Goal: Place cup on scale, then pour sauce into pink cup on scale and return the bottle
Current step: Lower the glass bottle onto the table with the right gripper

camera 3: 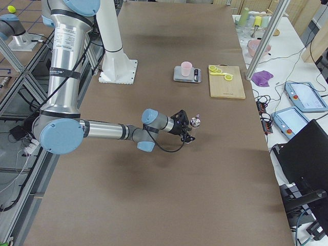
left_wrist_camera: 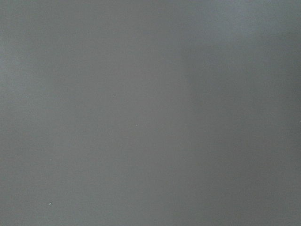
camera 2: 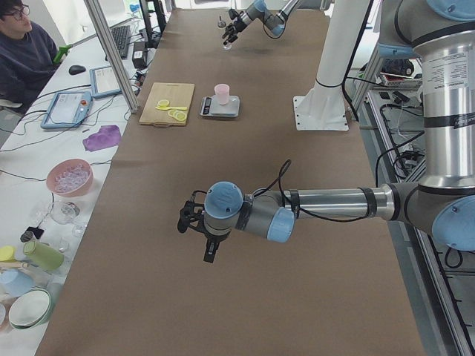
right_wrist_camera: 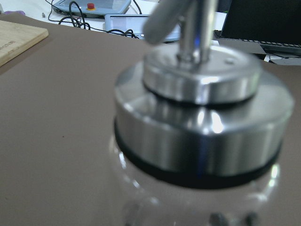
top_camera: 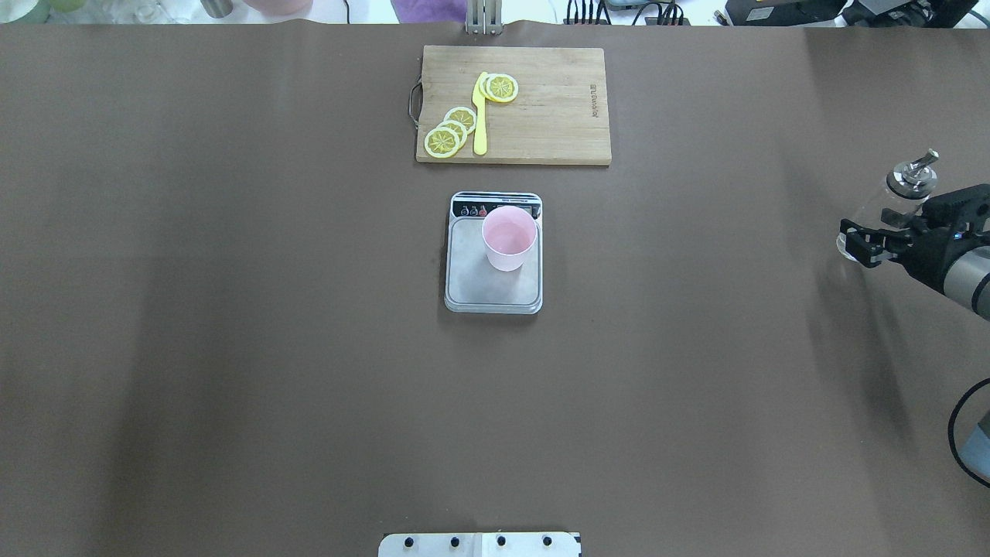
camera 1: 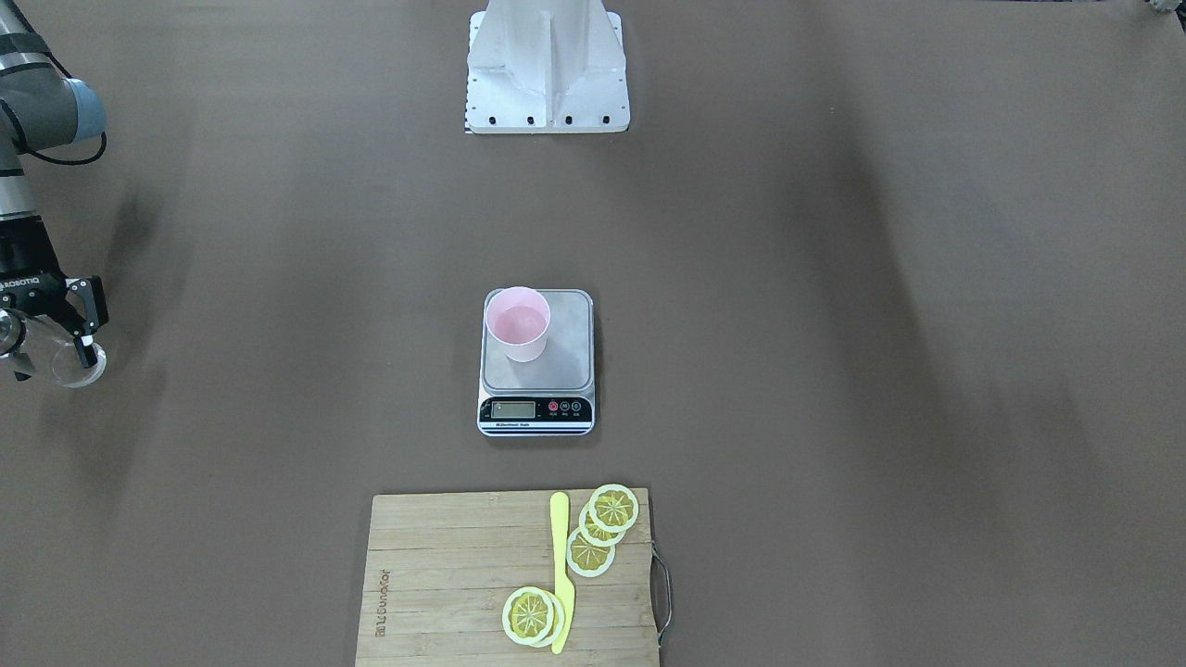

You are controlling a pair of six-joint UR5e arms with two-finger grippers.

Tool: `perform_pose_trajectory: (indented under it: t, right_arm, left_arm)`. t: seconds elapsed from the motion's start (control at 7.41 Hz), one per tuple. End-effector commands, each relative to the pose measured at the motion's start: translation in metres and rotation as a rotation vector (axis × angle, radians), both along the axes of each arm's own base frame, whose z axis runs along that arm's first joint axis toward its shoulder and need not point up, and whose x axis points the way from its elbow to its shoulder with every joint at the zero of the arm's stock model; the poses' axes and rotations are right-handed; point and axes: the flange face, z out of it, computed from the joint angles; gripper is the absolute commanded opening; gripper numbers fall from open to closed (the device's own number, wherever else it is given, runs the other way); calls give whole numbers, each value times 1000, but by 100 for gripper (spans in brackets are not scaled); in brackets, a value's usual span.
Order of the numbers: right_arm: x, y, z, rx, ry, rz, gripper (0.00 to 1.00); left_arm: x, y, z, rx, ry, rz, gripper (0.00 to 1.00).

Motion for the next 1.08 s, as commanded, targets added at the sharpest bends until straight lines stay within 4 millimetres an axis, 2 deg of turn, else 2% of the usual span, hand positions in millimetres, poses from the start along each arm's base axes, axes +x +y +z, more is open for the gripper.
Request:
perform_pose_trajectory:
  t: [0.0,0.54,0.94]
  right_arm:
    - [2,0,5,1,-16,21,0]
    - [0,-6,4,7,-22,64,0]
    - [-5,-12,13,7,-3,97,0]
  left_arm:
    - [0,0,-1,4,1,1,98]
    - [0,0,-2,9,1,2,98]
    - [1,0,-2,10,1,5,98]
